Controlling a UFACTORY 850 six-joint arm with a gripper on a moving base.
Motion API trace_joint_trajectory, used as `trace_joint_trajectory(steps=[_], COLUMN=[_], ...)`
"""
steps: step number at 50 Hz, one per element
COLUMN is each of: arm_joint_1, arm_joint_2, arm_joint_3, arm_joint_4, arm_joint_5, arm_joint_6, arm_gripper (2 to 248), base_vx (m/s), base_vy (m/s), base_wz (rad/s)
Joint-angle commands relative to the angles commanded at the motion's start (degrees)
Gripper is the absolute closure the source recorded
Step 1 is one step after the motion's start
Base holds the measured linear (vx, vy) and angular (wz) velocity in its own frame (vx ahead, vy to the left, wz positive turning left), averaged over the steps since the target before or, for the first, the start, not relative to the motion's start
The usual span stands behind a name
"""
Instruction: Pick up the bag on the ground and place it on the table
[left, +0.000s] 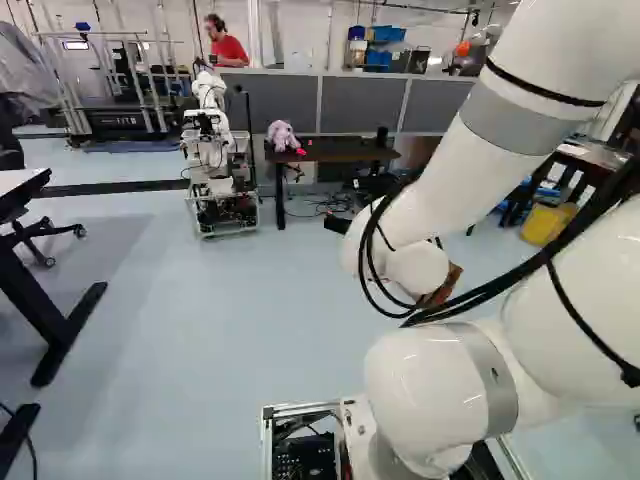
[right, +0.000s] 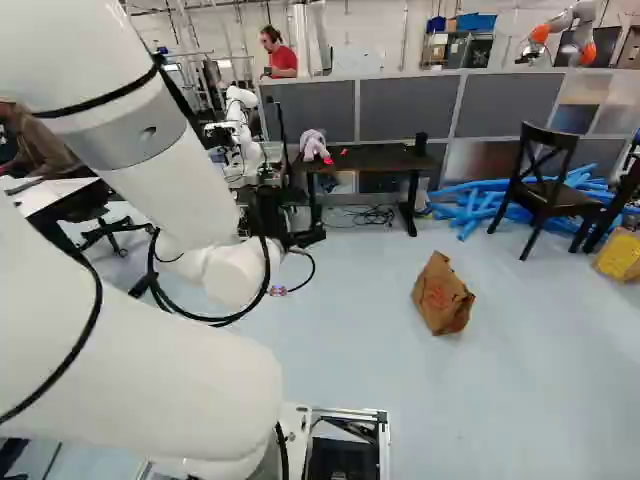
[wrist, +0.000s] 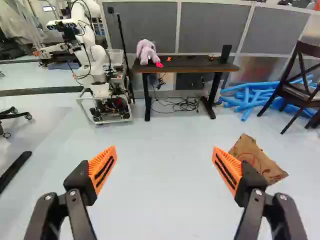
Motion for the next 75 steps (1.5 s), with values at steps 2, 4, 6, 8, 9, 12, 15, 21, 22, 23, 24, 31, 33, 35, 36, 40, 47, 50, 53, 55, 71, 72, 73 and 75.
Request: trace_joint_trajectory(steps=[2, 4, 6, 8, 9, 12, 15, 21, 22, 23, 24, 31, 33, 35, 36, 40, 47, 50, 53, 55, 71, 72, 73, 75], arm_joint_1=[0.00, 0.00, 0.00, 0.00, 0.00, 0.00, 0.00, 0.00, 0.00, 0.00, 0.00, 0.00, 0.00, 0.00, 0.00, 0.00, 0.00, 0.00, 0.00, 0.00, 0.00, 0.00, 0.00, 0.00], arm_joint_2=[0.00, 0.00, 0.00, 0.00, 0.00, 0.00, 0.00, 0.00, 0.00, 0.00, 0.00, 0.00, 0.00, 0.00, 0.00, 0.00, 0.00, 0.00, 0.00, 0.00, 0.00, 0.00, 0.00, 0.00], arm_joint_3=[0.00, 0.00, 0.00, 0.00, 0.00, 0.00, 0.00, 0.00, 0.00, 0.00, 0.00, 0.00, 0.00, 0.00, 0.00, 0.00, 0.00, 0.00, 0.00, 0.00, 0.00, 0.00, 0.00, 0.00], arm_joint_4=[0.00, 0.00, 0.00, 0.00, 0.00, 0.00, 0.00, 0.00, 0.00, 0.00, 0.00, 0.00, 0.00, 0.00, 0.00, 0.00, 0.00, 0.00, 0.00, 0.00, 0.00, 0.00, 0.00, 0.00], arm_joint_5=[0.00, 0.00, 0.00, 0.00, 0.00, 0.00, 0.00, 0.00, 0.00, 0.00, 0.00, 0.00, 0.00, 0.00, 0.00, 0.00, 0.00, 0.00, 0.00, 0.00, 0.00, 0.00, 0.00, 0.00], arm_joint_6=[0.00, 0.00, 0.00, 0.00, 0.00, 0.00, 0.00, 0.00, 0.00, 0.00, 0.00, 0.00, 0.00, 0.00, 0.00, 0.00, 0.00, 0.00, 0.00, 0.00, 0.00, 0.00, 0.00, 0.00], arm_gripper=[3, 3, 3, 3, 3, 3, 3, 3, 3, 3, 3, 3, 3, 3, 3, 3, 3, 3, 3, 3, 3, 3, 3, 3], base_vx=[0.000, 0.000, 0.000, 0.000, 0.000, 0.000, 0.000, 0.000, 0.000, 0.000, 0.000, 0.000, 0.000, 0.000, 0.000, 0.000, 0.000, 0.000, 0.002, 0.000, 0.012, 0.073, 0.047, 0.052], base_vy=[0.000, 0.000, 0.000, 0.000, 0.000, 0.000, 0.000, 0.000, 0.000, 0.000, 0.000, 0.000, 0.000, 0.000, 0.000, 0.000, 0.000, 0.000, -0.004, 0.000, 0.000, -0.009, -0.015, -0.015], base_wz=[0.000, 0.000, 0.000, 0.000, 0.000, 0.000, 0.000, 0.000, 0.000, 0.000, 0.000, 0.000, 0.000, 0.000, 0.000, 0.000, 0.000, 0.000, -0.016, 0.000, 0.006, 0.019, 0.006, 0.025])
